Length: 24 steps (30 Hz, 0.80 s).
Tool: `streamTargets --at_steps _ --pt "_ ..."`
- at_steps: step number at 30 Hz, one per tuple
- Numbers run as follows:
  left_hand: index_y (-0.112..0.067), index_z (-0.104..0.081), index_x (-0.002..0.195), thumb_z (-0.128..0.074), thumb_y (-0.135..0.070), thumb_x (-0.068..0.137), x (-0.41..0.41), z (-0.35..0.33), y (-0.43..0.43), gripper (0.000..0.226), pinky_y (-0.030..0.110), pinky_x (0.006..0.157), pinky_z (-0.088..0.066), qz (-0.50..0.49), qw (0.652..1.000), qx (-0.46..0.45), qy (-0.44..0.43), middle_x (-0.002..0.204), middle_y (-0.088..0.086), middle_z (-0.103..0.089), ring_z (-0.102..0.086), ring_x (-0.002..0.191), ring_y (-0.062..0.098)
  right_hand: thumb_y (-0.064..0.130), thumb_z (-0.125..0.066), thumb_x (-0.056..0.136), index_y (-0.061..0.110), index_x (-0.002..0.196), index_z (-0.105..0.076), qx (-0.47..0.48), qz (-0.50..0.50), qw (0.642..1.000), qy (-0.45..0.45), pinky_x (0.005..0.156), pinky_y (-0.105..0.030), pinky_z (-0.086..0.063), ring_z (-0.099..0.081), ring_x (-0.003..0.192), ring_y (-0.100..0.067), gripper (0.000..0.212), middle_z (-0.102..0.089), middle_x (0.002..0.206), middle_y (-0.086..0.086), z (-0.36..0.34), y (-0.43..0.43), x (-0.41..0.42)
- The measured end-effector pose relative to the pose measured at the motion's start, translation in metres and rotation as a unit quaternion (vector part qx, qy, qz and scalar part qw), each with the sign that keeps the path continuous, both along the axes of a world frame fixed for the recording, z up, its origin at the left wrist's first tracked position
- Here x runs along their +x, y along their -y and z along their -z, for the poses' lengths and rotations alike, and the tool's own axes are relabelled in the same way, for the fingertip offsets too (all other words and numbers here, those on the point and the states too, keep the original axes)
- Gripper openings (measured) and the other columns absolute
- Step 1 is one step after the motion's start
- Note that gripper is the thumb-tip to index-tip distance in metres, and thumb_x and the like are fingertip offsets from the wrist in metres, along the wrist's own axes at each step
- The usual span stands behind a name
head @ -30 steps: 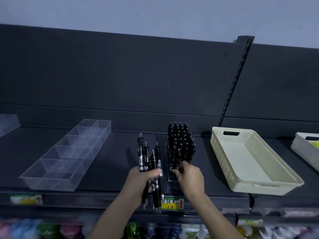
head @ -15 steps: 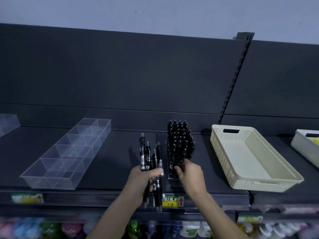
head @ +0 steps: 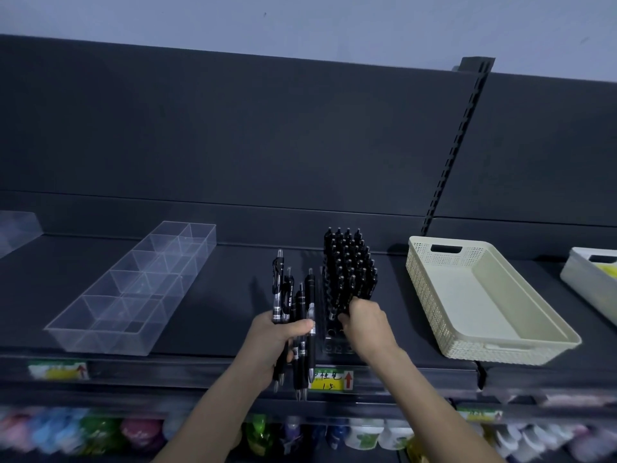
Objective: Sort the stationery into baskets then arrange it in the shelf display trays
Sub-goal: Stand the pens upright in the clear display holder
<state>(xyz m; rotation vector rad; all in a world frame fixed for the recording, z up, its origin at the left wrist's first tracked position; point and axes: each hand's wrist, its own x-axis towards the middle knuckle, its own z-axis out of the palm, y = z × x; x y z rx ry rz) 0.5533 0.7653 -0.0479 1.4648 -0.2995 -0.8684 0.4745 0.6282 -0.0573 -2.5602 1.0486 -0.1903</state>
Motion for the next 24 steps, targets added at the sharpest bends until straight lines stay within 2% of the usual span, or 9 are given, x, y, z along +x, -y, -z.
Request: streamTargets --at_steps 5,9,12,15,18,21,24 --pt "-0.012 -0.059 0.073 -0.072 -0.006 0.077 0.0 -0.004 0.002 0.015 0.021 0.044 -0.036 0.006 1.0 -0.001 0.01 0.041 -0.012 -0.052 -0.044 0.042 0.005 0.011 -0.048 0.094 0.007 0.083 -0.048 0.008 0.007 1.0 -0.006 0.066 -0.031 -0.042 -0.062 0.091 -0.033 0.012 -0.062 0.095 -0.014 0.006 0.001 0.002" --pt "-0.012 -0.059 0.071 -0.073 -0.008 0.076 -0.001 -0.005 0.003 0.016 0.023 0.046 -0.037 0.019 1.0 0.007 0.015 0.043 -0.01 -0.053 -0.042 0.046 0.009 0.025 -0.058 0.091 0.007 0.091 -0.057 0.04 0.021 0.998 0.047 0.067 -0.027 -0.045 -0.061 0.083 -0.024 0.019 -0.063 0.091 -0.009 0.005 -0.001 -0.007" --pt "-0.011 -0.06 0.075 -0.074 -0.009 0.075 0.0 -0.006 0.005 0.014 0.024 0.047 -0.038 0.038 0.999 0.009 0.023 0.047 -0.01 -0.056 -0.044 0.047 0.01 0.027 -0.064 0.087 0.013 0.085 -0.063 0.044 0.03 0.985 0.165 0.058 -0.014 -0.04 -0.055 0.064 -0.008 0.015 -0.066 0.076 0.0 -0.004 -0.007 -0.022" --pt "-0.01 -0.063 0.078 -0.073 -0.007 0.076 -0.002 -0.01 0.01 0.01 0.022 0.045 -0.037 0.067 0.997 -0.002 0.04 0.049 -0.009 -0.058 -0.047 0.045 0.007 0.023 -0.068 0.083 0.012 0.066 -0.066 0.176 0.015 0.94 0.291 0.05 -0.01 -0.039 -0.049 0.046 0.0 0.021 -0.058 0.053 0.008 -0.022 -0.017 -0.031" --pt "-0.01 -0.064 0.077 -0.071 -0.005 0.077 -0.007 -0.013 0.016 0.009 0.02 0.042 -0.036 0.091 0.995 -0.016 0.048 0.05 -0.009 -0.056 -0.046 0.042 0.005 0.02 -0.067 0.084 0.007 0.061 -0.059 0.295 -0.009 0.904 0.31 0.045 -0.011 -0.035 -0.04 0.039 -0.002 0.028 -0.046 0.044 0.009 -0.031 -0.019 -0.028" --pt "-0.011 -0.064 0.076 -0.07 -0.006 0.078 -0.011 -0.016 0.018 0.008 0.02 0.042 -0.037 0.106 0.993 -0.022 0.037 0.051 -0.008 -0.058 -0.047 0.042 0.004 0.017 -0.065 0.086 0.008 0.063 -0.054 0.365 -0.004 0.874 0.321 0.043 -0.02 -0.032 -0.037 0.045 -0.012 0.027 -0.044 0.053 -0.001 -0.028 -0.013 -0.031" --pt "-0.008 -0.067 0.086 -0.07 -0.013 0.08 -0.008 -0.015 0.015 0.008 0.021 0.045 -0.039 0.089 0.996 -0.012 0.025 0.069 0.0 -0.071 -0.05 0.046 0.005 0.014 -0.059 0.089 0.006 0.07 -0.058 0.354 0.023 0.867 0.349 0.049 -0.027 -0.041 -0.048 0.058 -0.022 0.021 -0.054 0.064 -0.013 -0.028 -0.003 -0.04"
